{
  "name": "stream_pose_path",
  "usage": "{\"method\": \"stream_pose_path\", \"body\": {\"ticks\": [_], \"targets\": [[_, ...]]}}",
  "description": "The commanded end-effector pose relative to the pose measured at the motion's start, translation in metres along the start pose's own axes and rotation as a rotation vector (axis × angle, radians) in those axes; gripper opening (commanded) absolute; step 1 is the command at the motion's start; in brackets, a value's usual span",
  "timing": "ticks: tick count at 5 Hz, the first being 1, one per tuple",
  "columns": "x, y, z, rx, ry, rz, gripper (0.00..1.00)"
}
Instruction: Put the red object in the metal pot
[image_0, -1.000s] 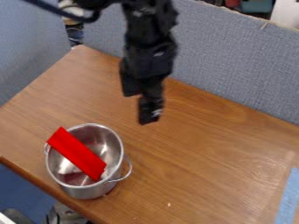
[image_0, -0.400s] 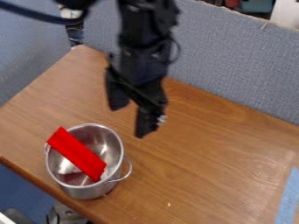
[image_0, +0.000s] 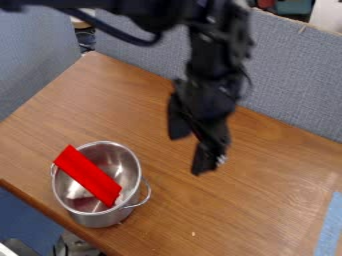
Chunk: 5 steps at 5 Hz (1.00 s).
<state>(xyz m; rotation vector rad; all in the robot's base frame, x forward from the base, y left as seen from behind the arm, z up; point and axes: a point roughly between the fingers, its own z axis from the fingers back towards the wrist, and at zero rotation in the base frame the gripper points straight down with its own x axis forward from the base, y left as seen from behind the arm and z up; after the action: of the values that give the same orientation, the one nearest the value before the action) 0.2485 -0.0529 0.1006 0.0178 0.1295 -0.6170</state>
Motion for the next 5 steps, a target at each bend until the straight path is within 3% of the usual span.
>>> {"method": "stream_pose_path", "body": {"ticks": [1,2,3,4,5], "targets": [[-0.027,0.014,0.044,0.048,-0.034,-0.003,1.00],[-0.055,0.023,0.040,0.074,-0.052,-0.008,1.00],[-0.065,0.016,0.035,0.077,-0.055,-0.062,1.00],[-0.059,0.002,0.036,0.054,-0.058,0.144,1.00],[-0.049,-0.002,0.037,0.013,-0.050,0.320,1.00]]}}
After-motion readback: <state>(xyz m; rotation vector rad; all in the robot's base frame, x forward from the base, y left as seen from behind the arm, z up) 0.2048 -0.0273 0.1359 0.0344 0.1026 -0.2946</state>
